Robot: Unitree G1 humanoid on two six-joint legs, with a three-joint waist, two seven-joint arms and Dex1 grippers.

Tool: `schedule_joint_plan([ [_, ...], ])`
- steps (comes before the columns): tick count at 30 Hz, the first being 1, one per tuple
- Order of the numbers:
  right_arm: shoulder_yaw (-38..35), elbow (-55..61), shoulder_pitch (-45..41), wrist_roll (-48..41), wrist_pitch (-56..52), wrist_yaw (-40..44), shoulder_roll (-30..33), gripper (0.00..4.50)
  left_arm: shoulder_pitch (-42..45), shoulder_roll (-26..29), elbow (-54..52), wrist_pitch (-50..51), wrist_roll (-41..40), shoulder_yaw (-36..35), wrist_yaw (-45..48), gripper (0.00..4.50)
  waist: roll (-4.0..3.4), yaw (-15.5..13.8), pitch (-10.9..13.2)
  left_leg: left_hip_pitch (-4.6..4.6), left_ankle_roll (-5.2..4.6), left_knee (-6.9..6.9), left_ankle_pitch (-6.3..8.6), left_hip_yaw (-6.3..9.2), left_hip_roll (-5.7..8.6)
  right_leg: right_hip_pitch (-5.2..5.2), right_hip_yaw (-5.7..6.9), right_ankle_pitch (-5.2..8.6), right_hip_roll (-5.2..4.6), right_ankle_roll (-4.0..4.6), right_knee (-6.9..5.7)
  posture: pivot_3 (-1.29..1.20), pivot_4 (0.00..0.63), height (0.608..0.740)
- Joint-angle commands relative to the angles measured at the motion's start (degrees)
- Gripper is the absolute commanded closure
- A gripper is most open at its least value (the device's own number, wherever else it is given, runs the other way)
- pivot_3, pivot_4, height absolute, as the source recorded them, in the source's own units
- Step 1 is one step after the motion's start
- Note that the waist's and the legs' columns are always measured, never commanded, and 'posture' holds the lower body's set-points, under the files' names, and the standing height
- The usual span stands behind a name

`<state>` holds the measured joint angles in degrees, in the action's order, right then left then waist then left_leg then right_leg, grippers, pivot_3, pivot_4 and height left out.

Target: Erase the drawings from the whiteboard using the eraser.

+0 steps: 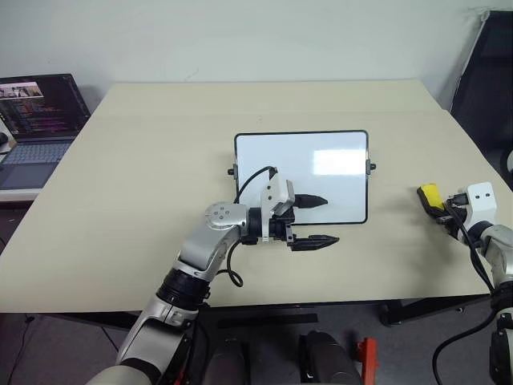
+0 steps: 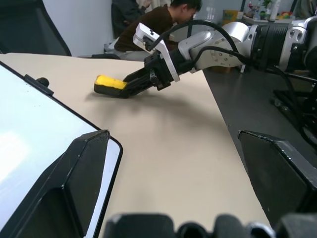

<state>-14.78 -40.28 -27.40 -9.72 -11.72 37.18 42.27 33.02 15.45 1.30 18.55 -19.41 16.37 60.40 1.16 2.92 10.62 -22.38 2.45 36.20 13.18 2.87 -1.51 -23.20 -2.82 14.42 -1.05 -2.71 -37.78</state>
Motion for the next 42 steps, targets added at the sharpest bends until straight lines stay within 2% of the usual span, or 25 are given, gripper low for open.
schedule_joint_plan([
  [1, 0.2, -1.4, -0.9, 0.6, 1.1, 1.3, 1.9, 3.52, 0.8, -0.2, -2.4, -0.1, -1.1, -1.4, -0.3, 0.00, 0.00, 0.0, 0.0, 0.01, 0.00, 0.00, 0.00, 0.00, 0.00, 0.00, 0.00, 0.00, 0.00, 0.00, 0.00, 0.00, 0.150, 0.740],
  [23, -0.1, -2.0, 1.3, 0.6, -0.7, 3.6, 5.7, 3.52, 1.9, 0.0, -3.1, 0.8, -1.6, -1.4, -0.3, 0.00, 0.00, 0.0, 0.0, 0.01, 0.00, 0.00, 0.00, 0.00, 0.00, 0.01, 0.00, 0.00, 0.00, 0.00, 0.00, 0.00, 0.150, 0.740],
  [25, -0.2, -1.9, 1.6, 0.4, -0.6, 4.0, 5.7, 2.81, 2.1, 0.0, -3.4, 1.2, -2.0, -1.5, -0.4, 0.00, 0.00, 0.0, 0.0, 0.01, 0.00, 0.00, 0.00, 0.00, 0.00, 0.01, 0.00, 0.00, 0.00, 0.00, 0.00, 0.00, 0.150, 0.740],
  [28, -0.1, -1.3, 2.1, 0.1, -0.5, 5.1, 5.6, 1.98, 2.1, 0.2, -3.4, 1.2, -2.1, -1.6, -0.3, 0.00, 0.00, 0.0, 0.0, 0.01, 0.00, 0.00, 0.00, 0.00, 0.00, 0.01, 0.00, 0.00, 0.00, 0.00, 0.00, 0.00, 0.150, 0.740],
  [33, -0.8, 3.3, 3.3, -0.9, -1.5, 6.2, 6.2, 0.19, 3.1, 1.4, -3.1, 0.4, -1.8, -4.0, -1.6, 0.00, 0.00, 0.2, 0.0, 0.04, 0.00, 0.00, 0.00, -0.01, 0.00, 0.01, -0.02, 0.00, 0.00, 0.00, -0.03, 0.00, 0.150, 0.740],
  [34, -1.2, 4.8, 3.5, -1.3, -2.0, 6.1, 6.3, 0.02, 3.4, 1.9, -3.6, 0.5, -2.0, -5.0, -2.0, 0.00, 0.00, 0.2, 0.0, 0.05, 0.00, 0.00, 0.00, -0.01, -0.01, 0.01, -0.02, 0.00, 0.00, 0.00, -0.04, 0.00, 0.150, 0.740],
  [39, -4.8, 16.6, 5.5, -4.0, -4.5, 3.8, 6.8, 0.02, 6.0, 4.4, -5.7, 1.0, -3.2, -13.5, -8.1, 0.00, -0.02, 0.3, 0.0, 0.03, 0.00, 0.00, 0.00, 0.00, 0.00, 0.00, -0.02, 0.01, 0.00, -0.01, -0.05, 0.00, 0.150, 0.740],
  [42, -8.0, 23.5, 3.7, -7.5, -3.6, -2.1, 0.9, 0.02, 5.7, 7.6, -3.4, 0.4, -2.4, -20.3, -13.4, 0.00, -0.02, 0.5, 0.0, 0.04, 0.01, -0.01, 0.00, 0.00, -0.02, 0.00, -0.02, 0.01, 0.00, -0.01, -0.04, 0.00, 0.150, 0.740],
])
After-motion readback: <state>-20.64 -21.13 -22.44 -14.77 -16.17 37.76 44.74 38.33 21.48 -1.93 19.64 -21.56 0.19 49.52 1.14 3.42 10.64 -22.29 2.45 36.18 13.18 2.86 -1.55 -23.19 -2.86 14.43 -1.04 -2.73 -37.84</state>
